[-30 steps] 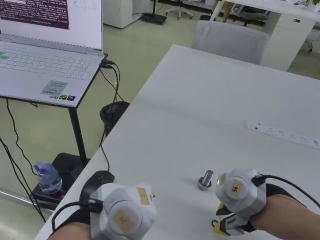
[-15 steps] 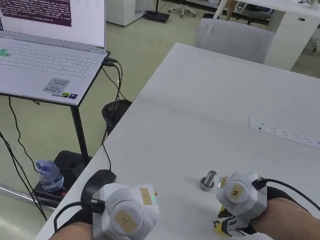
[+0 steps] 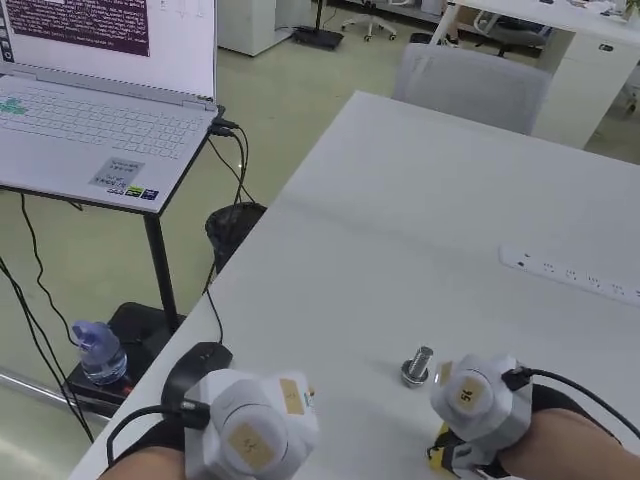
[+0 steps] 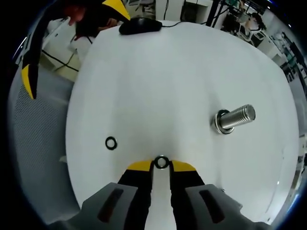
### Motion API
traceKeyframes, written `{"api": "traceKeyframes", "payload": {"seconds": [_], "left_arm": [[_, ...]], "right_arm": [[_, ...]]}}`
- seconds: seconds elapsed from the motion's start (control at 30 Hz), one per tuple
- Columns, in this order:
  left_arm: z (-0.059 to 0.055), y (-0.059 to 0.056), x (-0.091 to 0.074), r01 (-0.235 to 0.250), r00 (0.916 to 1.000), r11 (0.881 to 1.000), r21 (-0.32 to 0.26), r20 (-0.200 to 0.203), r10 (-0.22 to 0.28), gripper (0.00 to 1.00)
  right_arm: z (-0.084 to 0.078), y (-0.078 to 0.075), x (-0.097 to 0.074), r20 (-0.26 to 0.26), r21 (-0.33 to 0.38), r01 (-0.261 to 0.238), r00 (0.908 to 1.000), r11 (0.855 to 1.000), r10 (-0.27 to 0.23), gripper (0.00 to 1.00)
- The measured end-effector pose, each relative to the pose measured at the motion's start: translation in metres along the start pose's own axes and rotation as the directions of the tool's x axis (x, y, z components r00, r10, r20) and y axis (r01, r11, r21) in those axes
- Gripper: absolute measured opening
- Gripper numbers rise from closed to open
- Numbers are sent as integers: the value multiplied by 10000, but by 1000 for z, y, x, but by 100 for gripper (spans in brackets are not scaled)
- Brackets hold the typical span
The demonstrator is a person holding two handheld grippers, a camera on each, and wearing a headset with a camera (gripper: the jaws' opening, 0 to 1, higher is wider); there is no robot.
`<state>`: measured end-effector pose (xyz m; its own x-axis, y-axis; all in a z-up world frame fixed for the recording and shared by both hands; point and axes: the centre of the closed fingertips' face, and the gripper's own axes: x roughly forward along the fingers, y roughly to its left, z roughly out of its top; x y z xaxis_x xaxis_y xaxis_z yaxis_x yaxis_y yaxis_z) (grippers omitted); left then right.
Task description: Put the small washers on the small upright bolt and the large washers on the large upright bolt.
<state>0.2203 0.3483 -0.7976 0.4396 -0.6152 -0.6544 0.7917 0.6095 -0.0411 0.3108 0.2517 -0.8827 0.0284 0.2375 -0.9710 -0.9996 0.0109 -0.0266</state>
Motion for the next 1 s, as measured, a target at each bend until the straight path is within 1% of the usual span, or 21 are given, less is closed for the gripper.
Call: {"api": "traceKeyframes", "payload": {"seconds": [0.17,0.43,0.57,0.63,0.83,0.9,0.93,1.0], "left_arm": [[0,0,0,36,10000,10000,11,-25,-36,92],[2,1,-3,-1,10000,10000,95,-61,2,91],[2,3,-5,-42,10000,9999,116,-88,43,90],[1,3,-5,-60,9999,9999,130,-111,62,90],[0,2,-3,-31,9999,9999,119,-115,32,90],[-1,2,-2,-8,9999,9999,130,-139,10,90],[0,1,-1,24,9999,9998,174,-164,-21,90],[0,1,-1,47,9999,9998,202,-167,-43,90]], "right_arm": [[0,-2,1,-90,98,105,9999,9999,-104,14],[1,-4,-1,56,516,191,9998,9985,-195,13],[-2,-6,-6,154,801,196,9997,9966,-209,13],[-5,-7,-10,150,903,199,9997,9957,-213,13],[-23,-16,-29,115,1349,386,9991,9901,-405,13],[-28,-18,-33,113,1427,458,9988,9887,-479,13],[-35,-21,-36,68,1523,487,9987,9871,-503,13],[-42,-23,-42,3,1562,582,9983,9860,-590,13]]}}
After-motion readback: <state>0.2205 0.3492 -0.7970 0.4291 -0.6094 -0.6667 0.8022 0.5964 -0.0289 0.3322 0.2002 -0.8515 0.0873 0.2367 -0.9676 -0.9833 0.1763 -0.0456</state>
